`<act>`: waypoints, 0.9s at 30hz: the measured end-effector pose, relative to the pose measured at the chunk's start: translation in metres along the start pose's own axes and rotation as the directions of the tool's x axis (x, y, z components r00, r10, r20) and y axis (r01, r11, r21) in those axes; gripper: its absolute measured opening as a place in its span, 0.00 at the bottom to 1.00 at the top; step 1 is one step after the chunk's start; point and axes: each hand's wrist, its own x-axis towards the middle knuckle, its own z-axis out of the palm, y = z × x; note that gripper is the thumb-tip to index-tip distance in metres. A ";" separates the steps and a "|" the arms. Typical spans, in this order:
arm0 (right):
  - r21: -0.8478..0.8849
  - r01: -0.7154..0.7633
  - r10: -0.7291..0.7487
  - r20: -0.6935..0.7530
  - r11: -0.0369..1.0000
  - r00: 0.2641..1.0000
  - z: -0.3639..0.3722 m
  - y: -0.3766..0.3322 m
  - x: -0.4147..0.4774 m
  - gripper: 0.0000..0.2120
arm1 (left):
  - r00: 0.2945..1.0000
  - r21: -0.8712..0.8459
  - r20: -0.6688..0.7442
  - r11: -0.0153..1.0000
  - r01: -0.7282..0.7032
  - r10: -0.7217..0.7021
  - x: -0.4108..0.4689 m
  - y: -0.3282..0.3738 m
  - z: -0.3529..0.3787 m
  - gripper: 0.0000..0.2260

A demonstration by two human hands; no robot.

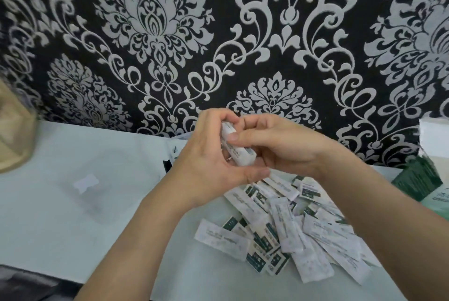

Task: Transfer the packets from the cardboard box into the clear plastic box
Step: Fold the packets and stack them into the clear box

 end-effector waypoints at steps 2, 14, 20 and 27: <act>-0.069 -0.037 0.036 -0.014 0.997 0.999 0.002 -0.008 0.020 0.06 | 0.997 -0.097 0.040 0.993 0.069 -0.066 0.004 -0.014 -0.018 0.35; -0.893 -0.339 0.173 -0.298 0.298 0.939 0.025 0.018 0.107 0.12 | 0.873 0.139 -0.092 0.861 0.488 -0.480 0.019 -0.089 -0.040 0.30; -0.925 -0.346 0.169 -0.321 0.155 0.932 0.035 0.029 0.119 0.13 | 0.825 0.173 -0.088 0.807 0.565 -0.559 0.028 -0.092 -0.038 0.36; -0.918 -0.360 0.120 -0.344 0.166 0.931 0.032 0.025 0.122 0.06 | 0.812 0.266 -0.089 0.772 0.577 -0.577 0.032 -0.090 -0.039 0.32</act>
